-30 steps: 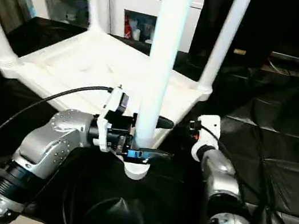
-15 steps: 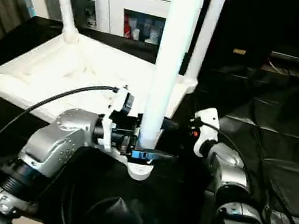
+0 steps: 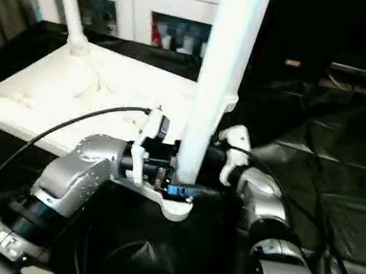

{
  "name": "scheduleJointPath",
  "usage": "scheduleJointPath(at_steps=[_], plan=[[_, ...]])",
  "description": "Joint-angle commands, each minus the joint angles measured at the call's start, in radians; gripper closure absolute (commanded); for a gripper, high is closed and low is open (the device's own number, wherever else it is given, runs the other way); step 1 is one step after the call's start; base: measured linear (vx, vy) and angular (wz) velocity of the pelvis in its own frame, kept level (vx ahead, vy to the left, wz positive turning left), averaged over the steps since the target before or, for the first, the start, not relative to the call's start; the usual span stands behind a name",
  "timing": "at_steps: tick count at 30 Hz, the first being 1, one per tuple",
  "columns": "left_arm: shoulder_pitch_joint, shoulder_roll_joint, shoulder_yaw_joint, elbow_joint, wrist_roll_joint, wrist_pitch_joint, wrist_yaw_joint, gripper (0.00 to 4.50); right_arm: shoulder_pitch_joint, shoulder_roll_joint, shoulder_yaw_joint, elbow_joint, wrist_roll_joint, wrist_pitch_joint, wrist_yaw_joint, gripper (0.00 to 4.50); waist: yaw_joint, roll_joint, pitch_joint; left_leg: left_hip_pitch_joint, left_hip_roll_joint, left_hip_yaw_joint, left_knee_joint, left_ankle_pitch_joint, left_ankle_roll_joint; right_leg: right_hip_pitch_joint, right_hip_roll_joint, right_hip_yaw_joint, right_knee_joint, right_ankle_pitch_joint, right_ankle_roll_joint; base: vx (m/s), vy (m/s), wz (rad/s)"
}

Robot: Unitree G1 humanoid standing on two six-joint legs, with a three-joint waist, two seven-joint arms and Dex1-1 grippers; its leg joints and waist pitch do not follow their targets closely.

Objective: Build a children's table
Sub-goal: Rotate table base

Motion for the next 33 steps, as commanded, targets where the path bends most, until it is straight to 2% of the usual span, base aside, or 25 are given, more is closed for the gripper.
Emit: scheduleJointPath(at_steps=[1, 2, 10, 11, 14, 15, 16, 17, 18, 19, 21, 22, 23, 24, 26, 28, 31, 33], plan=[[-0.033, -0.012, -0.015, 0.028, 0.031, -0.031, 0.013, 0.04, -0.015, 0.008, 0.004, 0.021, -0.014, -0.014, -0.025, 0.71, 0.007, 0.001, -0.070, 0.020, 0.036, -0.010, -0.067, -0.198, 0.090, 0.049, -0.030, 0.016, -0.048, -0.081, -0.343, 0.000, 0.000, 0.00], [-0.033, -0.012, -0.015, 0.028, 0.031, -0.031, 0.013, 0.04, -0.015, 0.008, 0.004, 0.021, -0.014, -0.014, -0.025, 0.71, 0.008, -0.003, -0.069, 0.021, 0.035, -0.008, -0.067, -0.207, 0.088, 0.048, -0.029, 0.016, -0.051, -0.085, -0.340, 0.000, 0.000, 0.00], [-0.071, 0.001, 0.020, 0.115, 0.101, -0.096, 0.098, 0.04, -0.007, -0.026, -0.036, 0.006, 0.008, -0.063, -0.069, 0.71, 0.015, -0.002, -0.068, 0.020, 0.033, -0.010, -0.070, -0.226, 0.074, 0.049, -0.033, 0.017, -0.056, -0.136, -0.316, 0.000, 0.000, 0.00], [-0.084, 0.025, 0.041, 0.132, 0.084, -0.091, 0.074, 0.04, -0.001, -0.042, -0.054, -0.013, 0.025, -0.072, -0.070, 0.71, 0.018, 0.005, -0.068, 0.020, 0.033, -0.012, -0.070, -0.222, 0.074, 0.050, -0.034, 0.016, -0.055, -0.135, -0.318, 0.000, 0.000, 0.00], [-0.103, 0.076, 0.071, 0.163, 0.055, -0.081, 0.015, 0.04, 0.014, -0.070, -0.076, -0.054, 0.050, -0.076, -0.056, 0.71, 0.018, 0.003, -0.068, 0.017, 0.029, -0.012, -0.069, -0.209, 0.083, 0.052, -0.030, 0.014, -0.052, -0.115, -0.320, 0.000, 0.000, 0.00], [-0.108, 0.096, 0.076, 0.175, 0.052, -0.085, -0.011, 0.04, 0.022, -0.080, -0.078, -0.071, 0.054, -0.078, -0.048, 0.71, 0.019, 0.005, -0.069, 0.020, 0.027, -0.011, -0.068, -0.212, 0.086, 0.050, -0.030, 0.014, -0.054, -0.122, -0.320, 0.000, 0.000, 0.00], [-0.111, 0.125, 0.074, 0.184, 0.052, -0.079, -0.049, 0.04, 0.033, -0.092, -0.078, -0.091, 0.054, -0.078, -0.041, 0.71, 0.019, 0.013, -0.069, 0.019, 0.028, -0.012, -0.068, -0.211, 0.087, 0.050, -0.029, 0.014, -0.052, -0.117, -0.322, 0.000, 0.000, 0.00], [-0.111, 0.127, 0.073, 0.185, 0.052, -0.079, -0.051, 0.04, 0.033, -0.093, -0.078, -0.093, 0.054, -0.078, -0.041, 0.71, 0.016, 0.008, -0.068, 0.017, 0.028, -0.011, -0.067, -0.209, 0.090, 0.051, -0.029, 0.014, -0.052, -0.107, -0.325, 0.000, 0.000, 0.00], [-0.115, 0.166, 0.069, 0.197, 0.055, -0.074, -0.102, 0.04, 0.049, -0.111, -0.074, -0.119, 0.053, -0.075, -0.029, 0.71, 0.018, 0.018, -0.068, 0.019, 0.028, -0.011, -0.067, -0.210, 0.090, 0.049, -0.030, 0.014, -0.052, -0.112, -0.325, 0.000, 0.000, 0.00], [-0.118, 0.196, 0.067, 0.206, 0.058, -0.071, -0.136, 0.04, 0.063, -0.127, -0.070, -0.138, 0.048, -0.070, -0.020, 0.71, 0.016, 0.014, -0.067, 0.019, 0.027, -0.011, -0.069, -0.215, 0.090, 0.049, -0.029, 0.014, -0.056, -0.121, -0.324, 0.000, 0.000, 0.00], [-0.122, 0.234, 0.066, 0.220, 0.064, -0.067, -0.175, 0.04, 0.083, -0.153, -0.061, -0.162, 0.033, -0.062, -0.013, 0.71, 0.013, 0.021, -0.068, 0.022, 0.026, -0.010, -0.069, -0.231, 0.081, 0.048, -0.027, 0.013, -0.057, -0.132, -0.323, 0.000, 0.000, 0.00], [-0.122, 0.235, 0.066, 0.220, 0.064, -0.067, -0.176, 0.04, 0.084, -0.153, -0.061, -0.162, 0.032, -0.062, -0.013, 0.71, 0.014, 0.020, -0.067, 0.021, 0.025, -0.011, -0.069, -0.233, 0.079, 0.049, -0.027, 0.013, -0.057, -0.137, -0.324, 0.000, 0.000, 0.00], [-0.123, 0.250, 0.061, 0.226, 0.070, -0.067, -0.190, 0.04, 0.092, -0.164, -0.058, -0.173, 0.028, -0.057, -0.009, 0.71, 0.015, 0.021, -0.068, 0.021, 0.026, -0.011, -0.069, -0.231, 0.076, 0.050, -0.029, 0.013, -0.056, -0.140, -0.326, 0.000, 0.000, 0.00], [-0.130, 0.293, 0.037, 0.258, 0.107, -0.094, -0.227, 0.04, 0.127, -0.199, -0.045, -0.224, 0.019, -0.025, 0.020, 0.71, 0.014, 0.032, -0.067, 0.022, 0.026, -0.012, -0.071, -0.240, 0.073, 0.048, -0.028, 0.013, -0.058, -0.149, -0.324, 0.000, 0.000, 0.00], [-0.136, 0.310, 0.024, 0.282, 0.131, -0.119, -0.236, 0.04, 0.149, -0.217, -0.039, -0.258, 0.020, -0.004, 0.042, 0.71, 0.015, 0.027, -0.066, 0.022, 0.025, -0.012, -0.070, -0.240, 0.079, 0.051, -0.026, 0.014, -0.058, -0.143, -0.313, 0.000, 0.000, 0.00], [-0.150, 0.319, 0.006, 0.328, 0.163, -0.158, -0.238, 0.32, 0.188, -0.243, -0.024, -0.335, 0.024, 0.034, 0.084, 0.71, 0.017, 0.032, -0.065, 0.021, 0.024, -0.012, -0.070, -0.242, 0.082, 0.051, -0.028, 0.014, -0.063, -0.163, -0.305, 0.000, 0.000, 0.00], [-0.169, 0.312, -0.011, 0.397, 0.209, -0.239, -0.223, 0.53, 0.268, -0.293, 0.009, -0.493, 0.039, 0.089, 0.174, 0.71, 0.019, 0.031, -0.068, 0.017, 0.025, -0.014, -0.068, -0.220, 0.090, 0.055, -0.031, 0.015, -0.060, -0.141, -0.300, 0.000, 0.000, 0.00], [-0.174, 0.311, -0.017, 0.416, 0.223, -0.267, -0.218, 0.78, 0.289, -0.307, 0.018, -0.535, 0.046, 0.107, 0.197, 0.71, 0.020, 0.030, -0.068, 0.014, 0.027, -0.015, -0.069, -0.211, 0.100, 0.055, -0.035, 0.015, -0.061, -0.140, -0.297, 0.000, 0.000, 0.00]])
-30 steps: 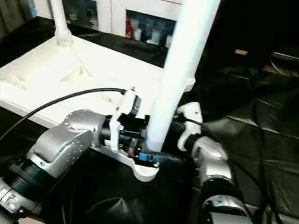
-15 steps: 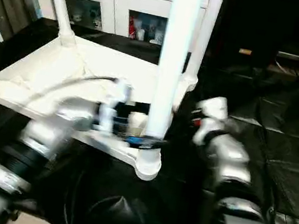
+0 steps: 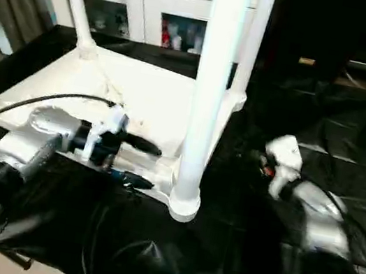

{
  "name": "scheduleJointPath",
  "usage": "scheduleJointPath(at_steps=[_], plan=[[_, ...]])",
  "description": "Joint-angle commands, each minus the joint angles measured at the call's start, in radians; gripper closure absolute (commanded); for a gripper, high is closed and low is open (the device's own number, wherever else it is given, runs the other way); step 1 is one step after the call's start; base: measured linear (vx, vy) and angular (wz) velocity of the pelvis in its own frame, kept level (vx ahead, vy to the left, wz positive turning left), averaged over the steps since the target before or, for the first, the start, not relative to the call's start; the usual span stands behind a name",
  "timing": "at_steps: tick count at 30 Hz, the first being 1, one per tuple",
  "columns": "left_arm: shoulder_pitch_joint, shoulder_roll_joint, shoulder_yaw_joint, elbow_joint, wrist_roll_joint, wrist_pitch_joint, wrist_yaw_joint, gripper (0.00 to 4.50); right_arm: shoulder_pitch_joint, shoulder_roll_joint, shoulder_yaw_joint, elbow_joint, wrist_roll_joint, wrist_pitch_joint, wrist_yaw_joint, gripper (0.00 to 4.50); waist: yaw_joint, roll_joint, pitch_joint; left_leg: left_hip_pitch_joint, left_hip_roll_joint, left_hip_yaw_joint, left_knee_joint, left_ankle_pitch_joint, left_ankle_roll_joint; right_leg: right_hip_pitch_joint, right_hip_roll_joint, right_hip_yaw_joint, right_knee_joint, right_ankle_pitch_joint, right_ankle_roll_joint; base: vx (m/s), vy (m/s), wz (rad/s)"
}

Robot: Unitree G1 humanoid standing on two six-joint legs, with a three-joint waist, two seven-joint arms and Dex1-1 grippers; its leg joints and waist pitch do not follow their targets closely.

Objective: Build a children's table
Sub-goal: Rotate table base

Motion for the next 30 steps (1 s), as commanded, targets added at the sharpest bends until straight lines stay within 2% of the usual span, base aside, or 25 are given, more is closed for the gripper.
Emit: scheduleJointPath(at_steps=[1, 2, 5, 6, 10, 11, 14, 15, 18, 22, 23, 24, 27, 30], plan=[[-0.026, 0.005, -0.024, 0.049, 0.054, -0.081, 0.012, 0.84, 0.035, -0.037, 0.031, -0.117, 0.031, 0.057, 0.061, 0.71, 0.007, -0.017, -0.070, 0.013, 0.026, -0.015, -0.068, -0.214, 0.103, 0.056, -0.032, 0.014, -0.063, -0.152, -0.291, 0.000, 0.000, 0.00], [-0.037, 0.006, -0.037, 0.085, 0.084, -0.123, 0.018, 0.89, 0.070, -0.065, 0.046, -0.190, 0.043, 0.101, 0.093, 0.71, 0.010, -0.017, -0.069, 0.017, 0.029, -0.015, -0.069, -0.228, 0.104, 0.054, -0.033, 0.016, -0.067, -0.173, -0.283, 0.000, 0.000, 0.00], [-0.054, 0.006, -0.053, 0.136, 0.116, -0.163, 0.008, 1.24, 0.137, -0.124, 0.066, -0.336, 0.072, 0.206, 0.156, 0.71, 0.013, -0.020, -0.067, 0.015, 0.031, -0.018, -0.074, -0.236, 0.102, 0.056, -0.034, 0.018, -0.071, -0.207, -0.260, 0.000, 0.000, 0.00], [-0.057, 0.008, -0.056, 0.141, 0.117, -0.164, -0.002, 1.30, 0.148, -0.136, 0.069, -0.363, 0.076, 0.224, 0.167, 0.71, 0.013, -0.019, -0.069, 0.014, 0.032, -0.019, -0.073, -0.232, 0.100, 0.055, -0.037, 0.018, -0.067, -0.203, -0.265, 0.000, 0.000, 0.00], [-0.058, 0.022, -0.069, 0.157, 0.132, -0.182, -0.029, 1.76, 0.180, -0.169, 0.077, -0.440, 0.089, 0.279, 0.195, 0.71, 0.014, -0.017, -0.067, 0.017, 0.035, -0.018, -0.075, -0.250, 0.089, 0.050, -0.039, 0.019, -0.071, -0.224, -0.272, 0.000, 0.000, 0.00], [-0.056, 0.024, -0.068, 0.162, 0.136, -0.190, -0.028, 1.76, 0.187, -0.176, 0.077, -0.461, 0.095, 0.294, 0.202, 0.71, 0.015, -0.017, -0.067, 0.017, 0.036, -0.018, -0.076, -0.252, 0.086, 0.048, -0.039, 0.020, -0.070, -0.228, -0.273, 0.000, 0.000, 0.00], [-0.058, 0.023, -0.064, 0.201, 0.152, -0.231, -0.010, 2.04, 0.214, -0.197, 0.080, -0.526, 0.125, 0.343, 0.215, 0.71, 0.023, -0.018, -0.068, 0.019, 0.035, -0.018, -0.075, -0.255, 0.077, 0.047, -0.040, 0.021, -0.071, -0.242, -0.262, 0.000, 0.000, 0.00], [-0.060, 0.021, -0.061, 0.232, 0.161, -0.256, -0.012, 2.22, 0.236, -0.214, 0.084, -0.579, 0.143, 0.383, 0.222, 0.71, 0.027, -0.017, -0.067, 0.021, 0.036, -0.018, -0.075, -0.254, 0.078, 0.047, -0.039, 0.023, -0.074, -0.244, -0.256, 0.000, 0.000, 0.00], [-0.061, 0.016, -0.053, 0.252, 0.160, -0.266, -0.018, 2.29, 0.255, -0.225, 0.080, -0.624, 0.148, 0.418, 0.221, 0.71, 0.032, -0.015, -0.069, 0.020, 0.038, -0.019, -0.076, -0.247, 0.071, 0.045, -0.041, 0.023, -0.069, -0.219, -0.259, 0.000, 0.000, 0.00], [-0.077, 0.004, -0.051, 0.289, 0.168, -0.282, -0.014, 2.70, 0.276, -0.240, 0.074, -0.658, 0.160, 0.445, 0.224, 0.71, 0.033, -0.010, -0.069, 0.021, 0.037, -0.018, -0.076, -0.263, 0.057, 0.044, -0.042, 0.023, -0.071, -0.224, -0.260, 0.000, 0.000, 0.00], [-0.082, 0.000, -0.050, 0.300, 0.169, -0.287, -0.012, 2.74, 0.280, -0.244, 0.074, -0.665, 0.163, 0.450, 0.224, 0.71, 0.033, -0.012, -0.068, 0.021, 0.036, -0.018, -0.077, -0.265, 0.056, 0.045, -0.041, 0.023, -0.073, -0.226, -0.260, 0.000, 0.000, 0.00], [-0.087, -0.003, -0.050, 0.311, 0.171, -0.294, -0.013, 3.02, 0.286, -0.248, 0.072, -0.676, 0.167, 0.458, 0.222, 0.71, 0.034, -0.008, -0.068, 0.022, 0.036, -0.018, -0.076, -0.266, 0.053, 0.045, -0.041, 0.024, -0.072, -0.228, -0.259, 0.000, 0.000, 0.00], [-0.099, -0.014, -0.050, 0.341, 0.179, -0.311, -0.011, 3.11, 0.299, -0.256, 0.068, -0.698, 0.173, 0.474, 0.218, 0.71, 0.033, -0.012, -0.067, 0.018, 0.035, -0.019, -0.076, -0.260, 0.056, 0.049, -0.042, 0.023, -0.073, -0.220, -0.254, 0.000, 0.000, 0.00], [-0.110, -0.025, -0.050, 0.362, 0.184, -0.320, -0.016, 3.18, 0.315, -0.263, 0.063, -0.719, 0.177, 0.487, 0.217, 0.71, 0.032, -0.010, -0.068, 0.018, 0.035, -0.020, -0.075, -0.254, 0.060, 0.050, -0.043, 0.022, -0.073, -0.220, -0.256, 0.000, 0.000, 0.00]])
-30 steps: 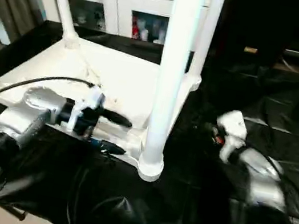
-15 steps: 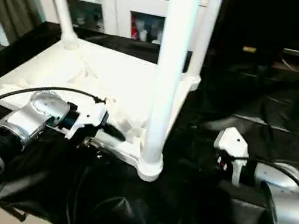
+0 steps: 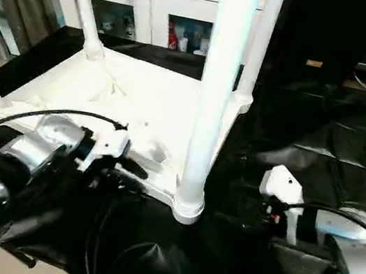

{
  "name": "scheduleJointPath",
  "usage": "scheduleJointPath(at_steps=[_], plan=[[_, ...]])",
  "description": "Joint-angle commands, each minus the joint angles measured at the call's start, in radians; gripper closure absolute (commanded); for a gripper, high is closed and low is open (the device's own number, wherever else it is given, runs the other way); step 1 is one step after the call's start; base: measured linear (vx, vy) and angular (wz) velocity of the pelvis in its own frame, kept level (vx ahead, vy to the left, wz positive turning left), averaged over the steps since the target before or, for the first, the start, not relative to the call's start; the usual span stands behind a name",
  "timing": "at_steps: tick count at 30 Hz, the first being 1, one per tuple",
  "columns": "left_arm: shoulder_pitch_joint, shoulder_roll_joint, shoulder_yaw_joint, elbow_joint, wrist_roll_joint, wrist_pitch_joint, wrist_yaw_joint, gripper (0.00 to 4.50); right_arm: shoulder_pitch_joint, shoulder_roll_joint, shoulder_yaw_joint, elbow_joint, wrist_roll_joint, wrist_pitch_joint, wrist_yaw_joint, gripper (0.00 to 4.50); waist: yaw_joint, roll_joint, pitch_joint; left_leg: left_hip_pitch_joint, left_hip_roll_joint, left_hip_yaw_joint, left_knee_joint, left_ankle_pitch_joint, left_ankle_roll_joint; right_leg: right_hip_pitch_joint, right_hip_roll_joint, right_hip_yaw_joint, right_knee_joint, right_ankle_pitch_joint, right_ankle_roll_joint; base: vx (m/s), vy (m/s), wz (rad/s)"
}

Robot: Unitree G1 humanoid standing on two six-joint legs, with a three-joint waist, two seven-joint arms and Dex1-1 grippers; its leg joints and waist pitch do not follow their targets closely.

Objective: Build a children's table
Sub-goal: Rotate table base

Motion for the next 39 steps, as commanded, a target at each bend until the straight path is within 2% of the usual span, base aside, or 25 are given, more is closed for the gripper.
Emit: scheduleJointPath(at_steps=[1, 4, 7, 11, 12, 15, 16, 17, 18, 19, 21, 22, 24, 27, 28, 29, 30, 32, 34, 36, 37, 39], plan=[[-0.024, 0.001, 0.009, 0.021, 0.014, -0.011, -0.008, 3.46, 0.007, -0.017, -0.013, -0.039, 0.017, 0.010, 0.002, 0.71, 0.003, -0.019, -0.066, 0.017, 0.034, -0.019, -0.073, -0.253, 0.060, 0.049, -0.042, 0.021, -0.070, -0.221, -0.256, 0.000, 0.000, 0.00], [-0.031, -0.002, -0.001, 0.036, 0.025, -0.022, -0.013, 3.55, 0.012, -0.023, -0.012, -0.039, 0.017, 0.008, 0.008, 0.71, 0.002, -0.019, -0.065, 0.018, 0.035, -0.019, -0.074, -0.260, 0.061, 0.048, -0.044, 0.021, -0.072, -0.241, -0.253, 0.000, 0.000, 0.00], [-0.045, -0.006, -0.010, 0.066, 0.042, -0.041, -0.020, 3.91, 0.005, -0.029, -0.004, -0.033, 0.016, 0.008, 0.005, 0.71, 0.001, -0.016, -0.064, 0.018, 0.034, -0.019, -0.073, -0.262, 0.060, 0.047, -0.043, 0.022, -0.075, -0.253, -0.249, 0.000, 0.000, 0.00], [-0.055, -0.001, -0.013, 0.088, 0.058, -0.053, -0.028, 4.17, 0.000, -0.026, -0.001, -0.042, 0.017, 0.013, 0.002, 0.71, 0.002, -0.017, -0.067, 0.018, 0.036, -0.020, -0.073, -0.251, 0.062, 0.048, -0.043, 0.021, -0.071, -0.225, -0.254, 0.000, 0.000, 0.00], [-0.057, 0.002, -0.016, 0.095, 0.065, -0.055, -0.028, 4.34, 0.000, -0.025, 0.001, -0.041, 0.016, 0.011, 0.003, 0.71, 0.001, -0.019, -0.067, 0.016, 0.035, -0.020, -0.072, -0.242, 0.066, 0.050, -0.043, 0.021, -0.069, -0.210, -0.259, 0.000, 0.000, 0.00], [-0.059, 0.010, -0.023, 0.109, 0.083, -0.068, -0.021, 4.43, -0.001, -0.023, 0.010, -0.036, 0.015, 0.005, 0.002, 0.71, 0.001, -0.020, -0.069, 0.015, 0.035, -0.020, -0.070, -0.224, 0.077, 0.050, -0.043, 0.020, -0.066, -0.182, -0.266, 0.000, 0.000, 0.00], [-0.058, 0.011, -0.023, 0.110, 0.085, -0.066, -0.016, 4.47, -0.001, -0.022, 0.013, -0.035, 0.015, 0.005, 0.003, 0.71, 0.000, -0.031, -0.069, 0.014, 0.035, -0.019, -0.069, -0.219, 0.081, 0.052, -0.043, 0.020, -0.066, -0.177, -0.267, 0.000, 0.000, 0.00], [-0.057, 0.012, -0.018, 0.113, 0.088, -0.060, -0.004, 4.47, -0.002, -0.020, 0.017, -0.037, 0.019, 0.011, 0.004, 0.71, 0.002, -0.025, -0.069, 0.014, 0.035, -0.019, -0.069, -0.214, 0.085, 0.051, -0.044, 0.020, -0.065, -0.184, -0.267, 0.000, 0.000, 0.00], [-0.056, 0.012, -0.015, 0.115, 0.089, -0.056, 0.004, 4.47, -0.003, -0.018, 0.020, -0.038, 0.022, 0.015, 0.005, 0.71, 0.001, -0.024, -0.067, 0.015, 0.034, -0.018, -0.068, -0.219, 0.086, 0.049, -0.044, 0.020, -0.067, -0.199, -0.267, 0.000, 0.000, 0.00], [-0.051, 0.015, -0.015, 0.119, 0.096, -0.054, 0.011, 4.47, -0.009, -0.011, 0.021, -0.030, 0.028, 0.022, 0.002, 0.71, 0.000, -0.033, -0.067, 0.015, 0.034, -0.017, -0.068, -0.218, 0.088, 0.050, -0.044, 0.020, -0.068, -0.204, -0.265, 0.000, 0.000, 0.00], [-0.037, 0.019, -0.018, 0.121, 0.115, -0.045, 0.035, 4.47, -0.021, 0.004, 0.019, -0.011, 0.038, 0.042, -0.006, 0.71, -0.001, -0.029, -0.065, 0.012, 0.033, -0.019, -0.070, -0.221, 0.084, 0.051, -0.045, 0.019, -0.069, -0.252, -0.251, 0.000, 0.000, 0.00], [-0.030, 0.016, -0.020, 0.121, 0.124, -0.036, 0.051, 4.47, -0.029, 0.011, 0.018, 0.000, 0.041, 0.056, -0.015, 0.71, -0.002, -0.035, -0.064, 0.012, 0.033, -0.019, -0.071, -0.224, 0.083, 0.050, -0.044, 0.019, -0.072, -0.266, -0.246, 0.000, 0.000, 0.00], [-0.015, 0.003, -0.018, 0.115, 0.132, -0.009, 0.093, 4.50, -0.047, 0.033, 0.011, 0.026, 0.044, 0.073, -0.044, 0.54, -0.003, -0.034, -0.062, 0.015, 0.032, -0.019, -0.072, -0.236, 0.069, 0.046, -0.045, 0.019, -0.075, -0.318, -0.236, 0.000, 0.000, 0.00], [-0.003, -0.045, 0.021, 0.098, 0.099, 0.056, 0.179, 4.50, -0.057, 0.056, 0.011, 0.044, 0.043, 0.069, -0.062, 0.54, -0.003, -0.043, -0.060, 0.021, 0.033, -0.017, -0.072, -0.251, 0.059, 0.041, -0.043, 0.021, -0.080, -0.355, -0.224, 0.000, 0.000, 0.00], [0.002, -0.063, 0.036, 0.090, 0.081, 0.080, 0.196, 4.50, -0.057, 0.062, 0.013, 0.045, 0.043, 0.071, -0.067, 0.41, -0.001, -0.039, -0.058, 0.021, 0.034, -0.017, -0.074, -0.259, 0.057, 0.039, -0.044, 0.021, -0.082, -0.370, -0.223, 0.000, 0.000, 0.00], [0.010, -0.086, 0.048, 0.072, 0.062, 0.110, 0.206, 4.50, -0.062, 0.075, 0.013, 0.051, 0.043, 0.072, -0.083, 0.25, -0.001, -0.047, -0.059, 0.021, 0.033, -0.017, -0.074, -0.258, 0.055, 0.041, -0.044, 0.021, -0.084, -0.384, -0.217, 0.000, 0.000, 0.00], [0.013, -0.098, 0.051, 0.063, 0.061, 0.126, 0.226, 4.50, -0.065, 0.084, 0.014, 0.057, 0.038, 0.065, -0.092, 0.20, -0.001, -0.045, -0.059, 0.019, 0.032, -0.019, -0.075, -0.253, 0.056, 0.040, -0.045, 0.021, -0.084, -0.388, -0.214, 0.000, 0.000, 0.00], [0.015, -0.109, 0.050, 0.060, 0.066, 0.128, 0.248, 4.50, -0.070, 0.091, 0.019, 0.070, 0.018, 0.042, -0.109, 0.08, -0.001, -0.050, -0.061, 0.018, 0.032, -0.020, -0.074, -0.248, 0.059, 0.040, -0.044, 0.021, -0.084, -0.381, -0.204, 0.000, 0.000, 0.00], [0.023, -0.118, 0.042, 0.049, 0.073, 0.115, 0.249, 4.50, -0.082, 0.110, 0.019, 0.096, -0.010, 0.010, -0.145, 0.03, -0.003, -0.050, -0.060, 0.015, 0.030, -0.020, -0.075, -0.242, 0.062, 0.040, -0.044, 0.020, -0.086, -0.375, -0.196, 0.000, 0.000, 0.00], [0.031, -0.119, 0.037, 0.036, 0.085, 0.110, 0.251, 4.50, -0.093, 0.126, 0.018, 0.115, -0.026, -0.016, -0.171, 0.03, -0.006, -0.049, -0.063, 0.015, 0.029, -0.020, -0.076, -0.243, 0.058, 0.039, -0.043, 0.019, -0.086, -0.363, -0.192, 0.000, 0.000, 0.00], [0.032, -0.119, 0.037, 0.035, 0.085, 0.110, 0.251, 4.50, -0.093, 0.127, 0.018, 0.115, -0.027, -0.017, -0.172, 0.03, -0.006, -0.050, -0.063, 0.016, 0.030, -0.021, -0.076, -0.243, 0.058, 0.039, -0.043, 0.019, -0.085, -0.352, -0.194, 0.000, 0.000, 0.00], [0.045, -0.113, 0.032, 0.006, 0.098, 0.121, 0.236, 4.50, -0.119, 0.160, 0.013, 0.157, -0.064, -0.080, -0.236, 0.03, -0.006, -0.049, -0.065, 0.017, 0.032, -0.020, -0.076, -0.238, 0.061, 0.038, -0.045, 0.021, -0.081, -0.316, -0.206, 0.000, 0.000, 0.00]])
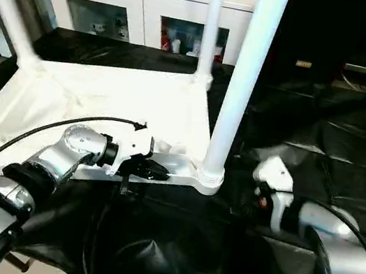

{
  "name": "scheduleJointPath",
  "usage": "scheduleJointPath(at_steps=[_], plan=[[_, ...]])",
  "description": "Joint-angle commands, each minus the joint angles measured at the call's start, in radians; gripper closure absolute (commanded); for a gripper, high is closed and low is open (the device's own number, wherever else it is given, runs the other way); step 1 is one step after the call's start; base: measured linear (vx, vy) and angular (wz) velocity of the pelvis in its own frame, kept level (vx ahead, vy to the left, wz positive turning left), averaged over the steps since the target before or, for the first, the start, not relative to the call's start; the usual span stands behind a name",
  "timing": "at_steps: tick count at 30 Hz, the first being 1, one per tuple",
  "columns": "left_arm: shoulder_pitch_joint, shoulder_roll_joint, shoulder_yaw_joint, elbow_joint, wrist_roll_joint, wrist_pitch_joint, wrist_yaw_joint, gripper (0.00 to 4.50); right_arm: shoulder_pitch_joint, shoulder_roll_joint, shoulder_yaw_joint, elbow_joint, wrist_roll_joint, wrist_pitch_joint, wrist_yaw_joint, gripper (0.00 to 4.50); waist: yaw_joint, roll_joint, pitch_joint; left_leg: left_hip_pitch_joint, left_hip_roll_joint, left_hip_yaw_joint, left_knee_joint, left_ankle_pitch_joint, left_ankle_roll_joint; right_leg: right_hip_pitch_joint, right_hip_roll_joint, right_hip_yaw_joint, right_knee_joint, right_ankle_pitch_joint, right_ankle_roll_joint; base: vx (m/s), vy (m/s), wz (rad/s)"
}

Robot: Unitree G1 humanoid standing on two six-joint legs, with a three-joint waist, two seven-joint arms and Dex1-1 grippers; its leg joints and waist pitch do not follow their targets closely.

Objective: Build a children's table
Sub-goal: Rotate table base, then rotate leg to tighten

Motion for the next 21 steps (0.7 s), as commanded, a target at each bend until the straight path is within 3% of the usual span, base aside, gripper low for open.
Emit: scheduleJointPath(at_steps=[1, 8, 12, 16, 21], plan=[[0.028, 0.019, -0.025, 0.001, 0.039, 0.025, -0.010, 4.50, -0.030, 0.027, 0.002, 0.038, -0.038, -0.052, -0.064, 0.03, 0.001, -0.030, -0.060, 0.012, 0.033, -0.018, -0.076, -0.236, 0.059, 0.037, -0.042, 0.021, -0.081, -0.311, -0.209, 0.000, 0.000, 0.00], [0.045, 0.035, -0.037, -0.023, 0.034, 0.025, -0.057, 4.50, -0.062, 0.081, 0.049, 0.074, -0.049, -0.060, -0.069, 0.03, 0.004, -0.033, -0.065, 0.010, 0.033, -0.016, -0.071, -0.202, 0.080, 0.044, -0.039, 0.020, -0.068, -0.205, -0.239, 0.000, 0.000, 0.00], [0.049, 0.036, -0.031, -0.033, 0.033, 0.034, -0.058, 4.50, -0.077, 0.102, 0.063, 0.102, -0.062, -0.082, -0.078, 0.03, 0.003, -0.032, -0.062, 0.012, 0.034, -0.015, -0.074, -0.219, 0.075, 0.041, -0.041, 0.020, -0.072, -0.246, -0.238, 0.000, 0.000, 0.00], [0.046, 0.025, -0.013, -0.036, 0.014, 0.068, -0.061, 3.84, -0.088, 0.114, 0.073, 0.118, -0.065, -0.095, -0.080, 0.00, 0.003, -0.032, -0.061, 0.014, 0.034, -0.016, -0.076, -0.232, 0.060, 0.041, -0.040, 0.022, -0.073, -0.264, -0.231, 0.000, 0.000, 0.00], [0.031, 0.038, -0.029, -0.004, 0.046, 0.060, -0.042, 3.84, -0.091, 0.114, 0.076, 0.123, -0.066, -0.100, -0.080, 0.00, 0.004, -0.025, -0.060, 0.014, 0.034, -0.017, -0.077, -0.239, 0.058, 0.042, -0.040, 0.022, -0.073, -0.251, -0.231, 0.000, 0.000, 0.00]])
